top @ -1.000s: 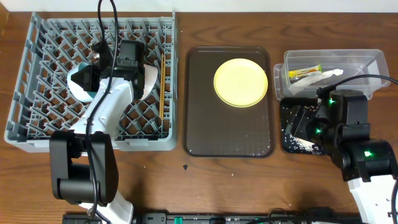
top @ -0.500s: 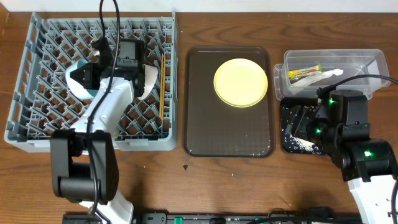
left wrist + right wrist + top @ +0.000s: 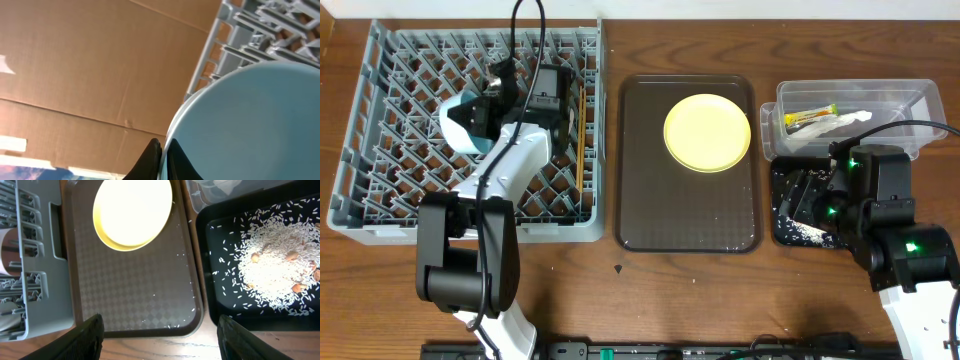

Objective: Sort waste into correct bins and load items into the dishwasher
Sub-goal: 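Adjust the light-blue bowl upright in the rack with left gripper, then reach both grippers to opposite edges of the yellow plate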

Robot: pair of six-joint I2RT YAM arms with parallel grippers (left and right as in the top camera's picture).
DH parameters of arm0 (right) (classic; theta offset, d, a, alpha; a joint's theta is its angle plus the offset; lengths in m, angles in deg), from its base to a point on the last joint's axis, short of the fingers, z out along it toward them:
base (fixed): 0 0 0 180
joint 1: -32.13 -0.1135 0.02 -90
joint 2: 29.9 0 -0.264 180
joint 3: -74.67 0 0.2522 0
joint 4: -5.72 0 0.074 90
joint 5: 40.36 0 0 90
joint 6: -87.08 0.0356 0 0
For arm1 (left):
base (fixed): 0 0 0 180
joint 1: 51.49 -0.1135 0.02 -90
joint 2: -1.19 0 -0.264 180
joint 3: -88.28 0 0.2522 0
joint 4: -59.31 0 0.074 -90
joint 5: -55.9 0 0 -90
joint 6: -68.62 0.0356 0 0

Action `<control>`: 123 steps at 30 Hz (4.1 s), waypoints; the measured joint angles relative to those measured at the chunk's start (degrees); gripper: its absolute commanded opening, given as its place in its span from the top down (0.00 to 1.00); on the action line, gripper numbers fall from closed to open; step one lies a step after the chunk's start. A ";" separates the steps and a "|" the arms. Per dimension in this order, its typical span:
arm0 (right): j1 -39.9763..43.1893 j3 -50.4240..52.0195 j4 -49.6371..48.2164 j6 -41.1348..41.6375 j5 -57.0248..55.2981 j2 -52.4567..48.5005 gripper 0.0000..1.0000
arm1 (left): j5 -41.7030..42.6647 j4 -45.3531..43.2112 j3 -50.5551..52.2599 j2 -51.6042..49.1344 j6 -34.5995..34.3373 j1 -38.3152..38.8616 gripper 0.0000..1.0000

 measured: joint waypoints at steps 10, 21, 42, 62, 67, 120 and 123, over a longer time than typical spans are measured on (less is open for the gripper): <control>0.00 -0.02 0.31 0.00 0.00 0.00 0.29 | -2.64 -1.44 0.00 -0.02 5.49 -0.79 0.93; 0.00 -0.02 0.28 0.00 0.00 0.00 0.29 | -2.75 -1.49 0.11 -0.13 5.84 -2.36 0.93; 0.00 -0.02 0.22 0.00 0.00 0.00 0.29 | 2.75 -3.78 2.99 -0.55 5.62 2.71 0.85; 0.00 0.00 0.33 0.00 0.02 0.00 0.29 | 7.58 -11.23 3.67 -0.61 8.37 3.54 0.38; 0.00 -0.02 0.31 0.00 0.02 0.00 0.30 | 8.15 -11.13 3.69 1.57 8.83 7.02 0.35; -4.42 1.95 -14.78 5.49 -0.09 -16.02 0.54 | 95.76 7.56 3.67 19.98 -46.56 22.38 0.20; -7.23 2.01 -20.70 7.63 -0.63 -22.60 0.52 | 97.29 11.17 3.67 25.53 -44.33 22.32 0.20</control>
